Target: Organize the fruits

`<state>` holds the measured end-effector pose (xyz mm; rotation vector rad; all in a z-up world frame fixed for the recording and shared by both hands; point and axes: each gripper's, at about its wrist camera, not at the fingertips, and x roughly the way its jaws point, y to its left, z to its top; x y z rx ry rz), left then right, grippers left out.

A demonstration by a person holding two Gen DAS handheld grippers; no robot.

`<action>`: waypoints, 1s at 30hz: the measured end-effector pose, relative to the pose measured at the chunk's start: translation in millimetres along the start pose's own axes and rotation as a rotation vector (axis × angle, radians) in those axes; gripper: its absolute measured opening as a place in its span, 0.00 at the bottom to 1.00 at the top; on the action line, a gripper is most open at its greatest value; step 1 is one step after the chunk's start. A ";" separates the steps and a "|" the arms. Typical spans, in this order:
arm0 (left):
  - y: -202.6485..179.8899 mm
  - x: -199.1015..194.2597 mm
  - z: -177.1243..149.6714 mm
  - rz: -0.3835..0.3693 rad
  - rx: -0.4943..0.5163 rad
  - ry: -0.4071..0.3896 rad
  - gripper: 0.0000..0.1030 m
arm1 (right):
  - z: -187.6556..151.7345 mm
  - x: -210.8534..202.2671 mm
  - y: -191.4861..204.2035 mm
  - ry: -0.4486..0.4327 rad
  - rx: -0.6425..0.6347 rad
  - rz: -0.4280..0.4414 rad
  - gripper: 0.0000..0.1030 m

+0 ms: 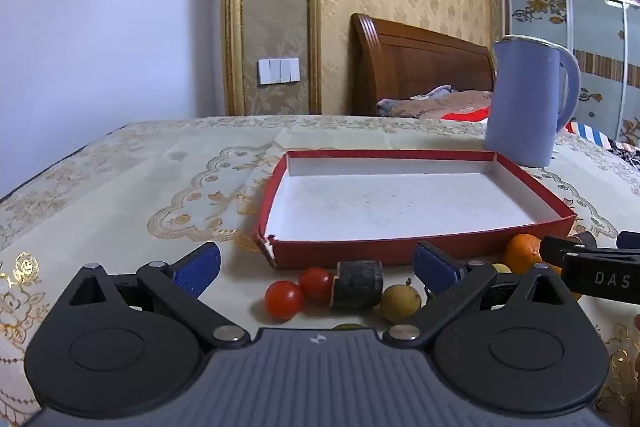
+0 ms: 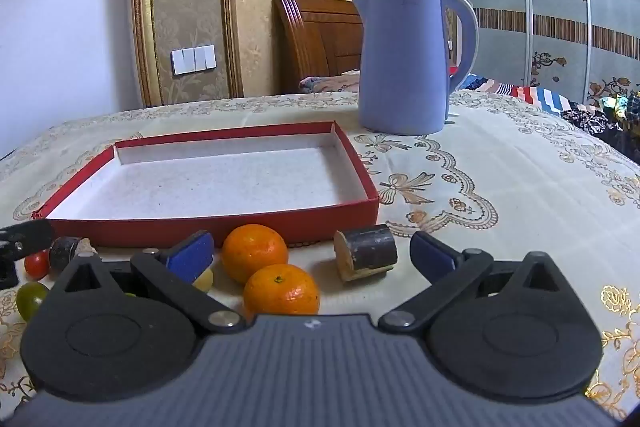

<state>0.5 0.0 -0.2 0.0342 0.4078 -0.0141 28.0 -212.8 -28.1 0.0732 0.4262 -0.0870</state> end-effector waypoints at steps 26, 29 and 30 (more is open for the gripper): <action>5.5 -22.5 -12.1 -0.036 -0.013 0.069 1.00 | 0.1 3.2 -6.3 0.017 0.045 0.008 1.00; 7.5 -17.5 -15.4 -0.043 -0.024 0.092 1.00 | -0.7 3.9 -7.5 0.022 0.053 0.009 1.00; 8.2 -16.1 -16.5 -0.035 -0.030 0.096 1.00 | -0.7 4.1 -7.7 0.023 0.053 0.008 1.00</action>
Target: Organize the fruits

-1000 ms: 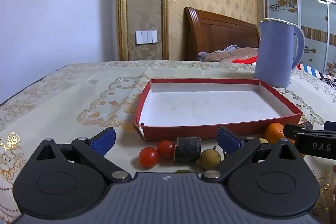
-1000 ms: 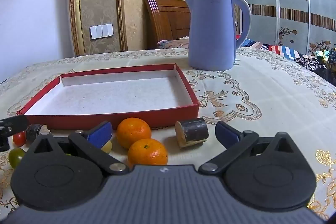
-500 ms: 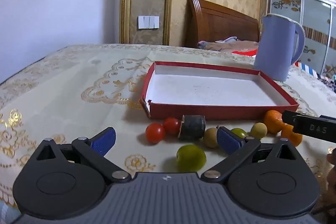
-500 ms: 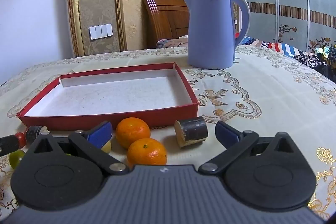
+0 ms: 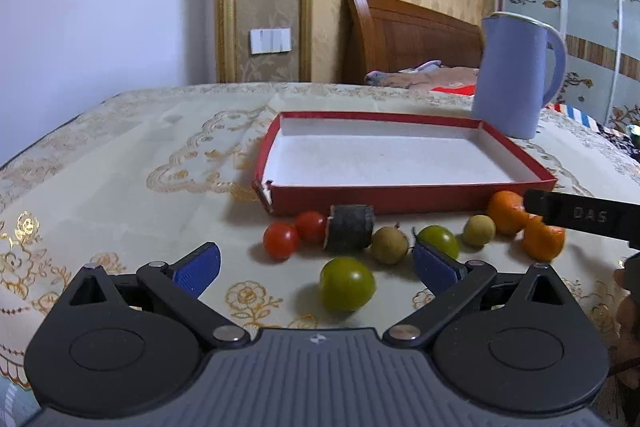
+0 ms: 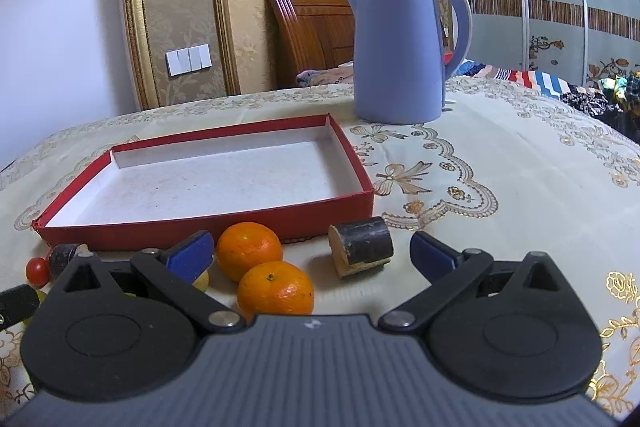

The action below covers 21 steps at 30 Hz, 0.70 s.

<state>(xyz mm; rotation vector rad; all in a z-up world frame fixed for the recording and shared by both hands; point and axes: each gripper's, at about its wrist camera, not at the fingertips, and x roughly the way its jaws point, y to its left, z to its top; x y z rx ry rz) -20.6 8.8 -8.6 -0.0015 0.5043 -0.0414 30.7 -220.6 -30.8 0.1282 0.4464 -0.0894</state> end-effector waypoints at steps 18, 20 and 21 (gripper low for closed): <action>-0.6 15.6 -2.2 0.018 0.005 0.051 1.00 | 0.3 2.3 0.2 0.012 -0.002 0.000 1.00; 0.4 17.2 -2.0 0.016 -0.002 0.057 1.00 | 0.3 2.3 -0.2 0.013 0.001 -0.001 1.00; 0.6 17.9 -1.9 0.016 -0.003 0.058 1.00 | 0.3 2.4 -0.3 0.013 0.002 -0.002 1.00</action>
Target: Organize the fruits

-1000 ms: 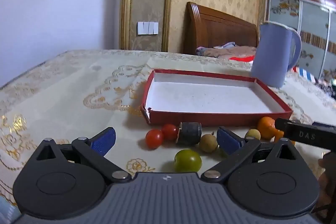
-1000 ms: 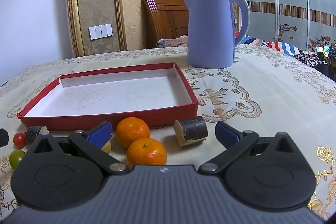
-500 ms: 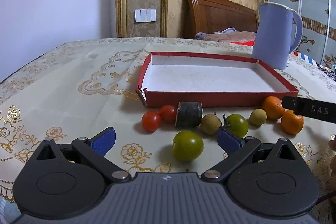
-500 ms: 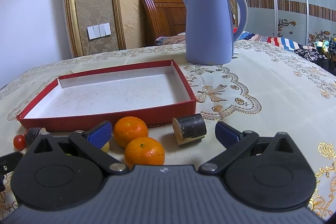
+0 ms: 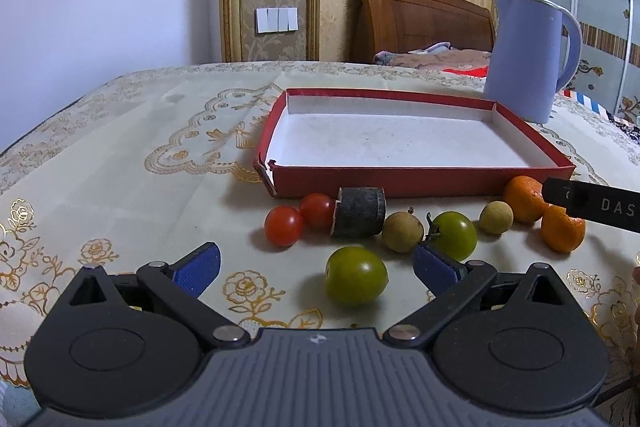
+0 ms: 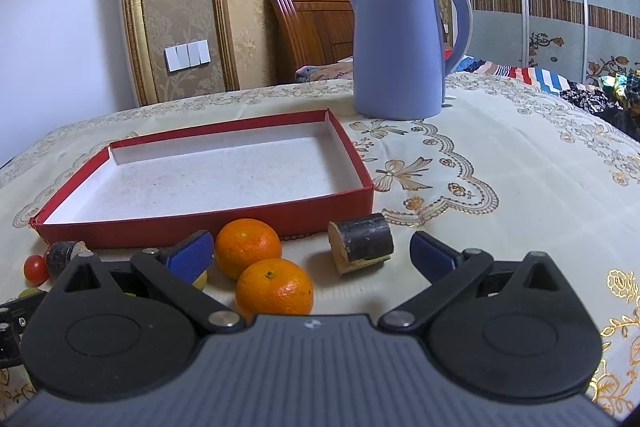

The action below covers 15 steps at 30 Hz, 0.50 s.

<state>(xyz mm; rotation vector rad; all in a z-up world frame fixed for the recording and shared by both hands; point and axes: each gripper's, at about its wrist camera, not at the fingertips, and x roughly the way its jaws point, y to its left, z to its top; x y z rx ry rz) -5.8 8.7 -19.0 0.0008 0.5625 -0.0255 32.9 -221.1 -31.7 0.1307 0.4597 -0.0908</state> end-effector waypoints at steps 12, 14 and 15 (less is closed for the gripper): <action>0.6 5.0 -1.3 -0.002 -0.005 0.023 1.00 | -0.1 1.1 -1.2 0.008 0.007 -0.001 1.00; 1.1 6.1 -1.2 -0.003 -0.009 0.026 1.00 | 0.0 1.3 -1.5 0.010 0.008 -0.001 1.00; 1.4 6.2 -1.2 -0.003 -0.010 0.028 1.00 | 0.1 1.5 -1.7 0.012 0.009 -0.001 1.00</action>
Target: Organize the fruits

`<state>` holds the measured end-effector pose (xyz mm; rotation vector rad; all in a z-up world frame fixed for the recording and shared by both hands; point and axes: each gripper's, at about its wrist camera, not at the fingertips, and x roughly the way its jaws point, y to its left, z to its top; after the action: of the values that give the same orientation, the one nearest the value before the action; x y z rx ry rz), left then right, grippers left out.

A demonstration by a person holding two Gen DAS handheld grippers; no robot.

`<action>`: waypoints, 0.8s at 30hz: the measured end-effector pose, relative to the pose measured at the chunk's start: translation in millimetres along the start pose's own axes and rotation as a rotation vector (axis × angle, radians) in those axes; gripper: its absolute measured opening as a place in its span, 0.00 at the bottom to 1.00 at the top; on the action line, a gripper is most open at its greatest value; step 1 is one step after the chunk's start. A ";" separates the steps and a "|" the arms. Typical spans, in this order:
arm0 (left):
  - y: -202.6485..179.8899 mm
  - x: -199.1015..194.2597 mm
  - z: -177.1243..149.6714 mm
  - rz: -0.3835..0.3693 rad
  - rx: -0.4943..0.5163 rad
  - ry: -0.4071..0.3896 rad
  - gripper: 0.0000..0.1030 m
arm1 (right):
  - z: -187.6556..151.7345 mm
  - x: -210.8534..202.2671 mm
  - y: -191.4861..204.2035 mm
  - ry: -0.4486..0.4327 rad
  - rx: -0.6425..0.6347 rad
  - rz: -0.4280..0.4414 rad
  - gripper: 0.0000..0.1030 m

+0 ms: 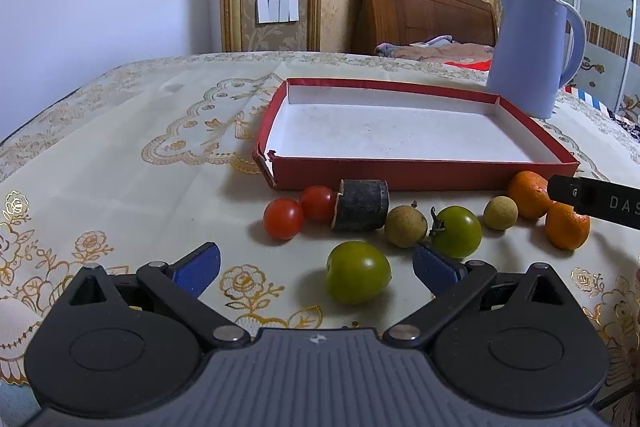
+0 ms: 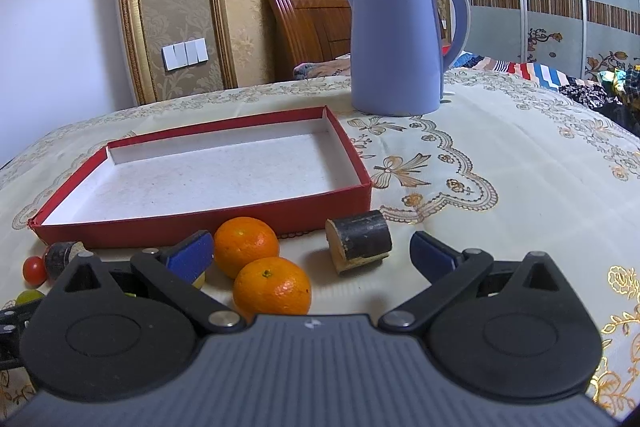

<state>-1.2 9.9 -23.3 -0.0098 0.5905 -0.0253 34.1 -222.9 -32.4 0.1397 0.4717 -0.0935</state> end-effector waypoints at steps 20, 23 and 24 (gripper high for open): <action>-2.3 1.1 -0.5 -0.006 0.021 0.002 0.99 | 1.7 0.3 -3.7 0.005 0.026 -0.002 1.00; -0.2 0.9 -1.0 -0.020 0.018 0.007 0.99 | 1.7 0.5 -6.5 0.009 0.042 0.008 1.00; 0.3 0.2 -1.5 -0.023 0.018 0.002 0.99 | 1.7 -0.7 -8.2 0.002 0.051 0.010 1.00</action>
<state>-1.9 10.2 -24.7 0.0011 0.5926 -0.0527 33.2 -231.1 -31.5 0.1920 0.4711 -0.0957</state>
